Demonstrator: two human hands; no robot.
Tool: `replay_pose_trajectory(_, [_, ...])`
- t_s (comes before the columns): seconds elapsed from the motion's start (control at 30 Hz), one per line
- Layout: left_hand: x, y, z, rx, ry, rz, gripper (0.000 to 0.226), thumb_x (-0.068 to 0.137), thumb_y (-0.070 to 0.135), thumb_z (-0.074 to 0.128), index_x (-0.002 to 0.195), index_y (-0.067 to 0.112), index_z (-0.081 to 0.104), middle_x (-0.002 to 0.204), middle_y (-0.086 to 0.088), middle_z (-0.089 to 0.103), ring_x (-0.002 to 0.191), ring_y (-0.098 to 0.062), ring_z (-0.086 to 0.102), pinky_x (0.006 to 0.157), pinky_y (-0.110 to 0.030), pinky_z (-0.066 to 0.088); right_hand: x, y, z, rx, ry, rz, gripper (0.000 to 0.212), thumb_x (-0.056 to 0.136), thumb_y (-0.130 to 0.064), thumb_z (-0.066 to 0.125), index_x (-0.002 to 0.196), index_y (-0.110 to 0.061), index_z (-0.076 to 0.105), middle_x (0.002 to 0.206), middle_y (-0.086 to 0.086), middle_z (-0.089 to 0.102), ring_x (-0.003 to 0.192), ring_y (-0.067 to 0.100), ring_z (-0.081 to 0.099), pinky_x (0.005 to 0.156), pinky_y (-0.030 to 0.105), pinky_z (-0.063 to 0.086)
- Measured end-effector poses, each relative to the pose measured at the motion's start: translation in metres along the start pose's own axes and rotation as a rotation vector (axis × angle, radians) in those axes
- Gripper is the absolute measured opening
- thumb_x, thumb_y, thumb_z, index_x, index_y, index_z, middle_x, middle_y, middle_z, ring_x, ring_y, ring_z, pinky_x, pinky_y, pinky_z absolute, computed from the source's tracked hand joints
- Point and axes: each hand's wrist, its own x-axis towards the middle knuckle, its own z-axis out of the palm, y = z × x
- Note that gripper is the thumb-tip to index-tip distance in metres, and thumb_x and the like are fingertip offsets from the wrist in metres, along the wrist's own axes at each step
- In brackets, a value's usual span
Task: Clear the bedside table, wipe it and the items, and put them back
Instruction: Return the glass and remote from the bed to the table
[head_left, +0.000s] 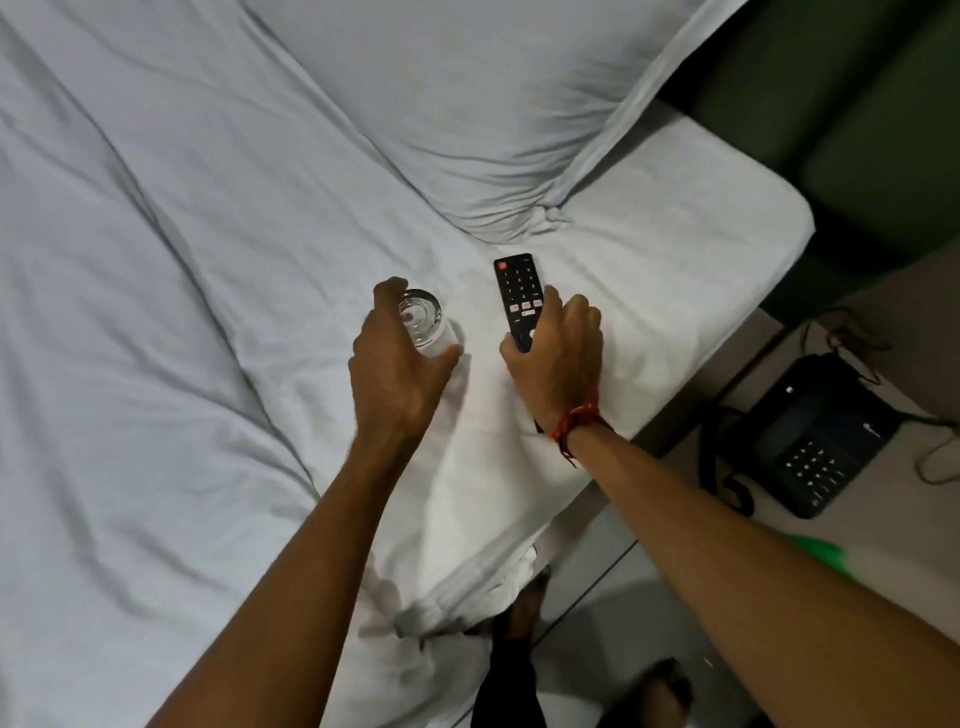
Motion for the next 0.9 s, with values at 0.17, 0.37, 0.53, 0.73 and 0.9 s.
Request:
replay_pose_trajectory(0.17, [-0.008,0.022,0.021,-0.118,0.084,0.038,0.077,0.070,0.036,0.085,0.134,0.032,0.044,0.108,0.020,0.061,0.094,-0.005,0.059,0.085,-0.023,0.043,0.004,0.024,-0.015,0.098,0.046,0.063,0.052,0.084,-0.030,0.067,0.130,-0.007,0.056,0.112,0.015,0.056,0.104,0.033,0.054,0.090,0.046,0.051])
replay_pose_trajectory(0.37, [-0.023,0.102,0.080,-0.154,-0.021,0.169,0.077,0.070,0.041,0.084,0.136,0.034,0.044,0.115,0.015,0.067,0.094,-0.003,0.060,0.084,-0.021,0.042,0.012,0.097,-0.067,0.144,0.139,0.206,0.052,0.082,-0.031,0.067,0.128,-0.007,0.057,0.113,0.014,0.054,0.108,0.034,0.053,0.095,0.045,0.048])
replay_pose_trajectory(0.53, [-0.071,0.181,0.160,-0.155,-0.210,0.341,0.079,0.071,0.040,0.082,0.139,0.033,0.042,0.121,0.009,0.068,0.103,-0.013,0.065,0.087,-0.027,0.049,-0.001,0.204,-0.124,0.141,0.214,0.406,0.054,0.083,-0.034,0.067,0.130,-0.010,0.055,0.128,0.015,0.054,0.121,0.032,0.051,0.101,0.039,0.045])
replay_pose_trajectory(0.73, [-0.150,0.239,0.261,-0.132,-0.423,0.471,0.088,0.070,0.041,0.086,0.144,0.036,0.039,0.130,0.003,0.068,0.113,-0.020,0.069,0.097,-0.041,0.059,-0.055,0.339,-0.165,0.167,0.263,0.640,0.048,0.084,-0.035,0.064,0.124,-0.010,0.058,0.122,0.016,0.058,0.118,0.034,0.050,0.097,0.042,0.045])
replay_pose_trajectory(0.9, [-0.222,0.255,0.341,-0.062,-0.584,0.527,0.083,0.071,0.035,0.089,0.140,0.031,0.043,0.129,0.000,0.068,0.113,-0.023,0.069,0.096,-0.038,0.058,-0.112,0.432,-0.167,0.172,0.336,0.916,0.055,0.082,-0.034,0.074,0.126,-0.006,0.057,0.122,0.020,0.054,0.115,0.038,0.053,0.096,0.044,0.048])
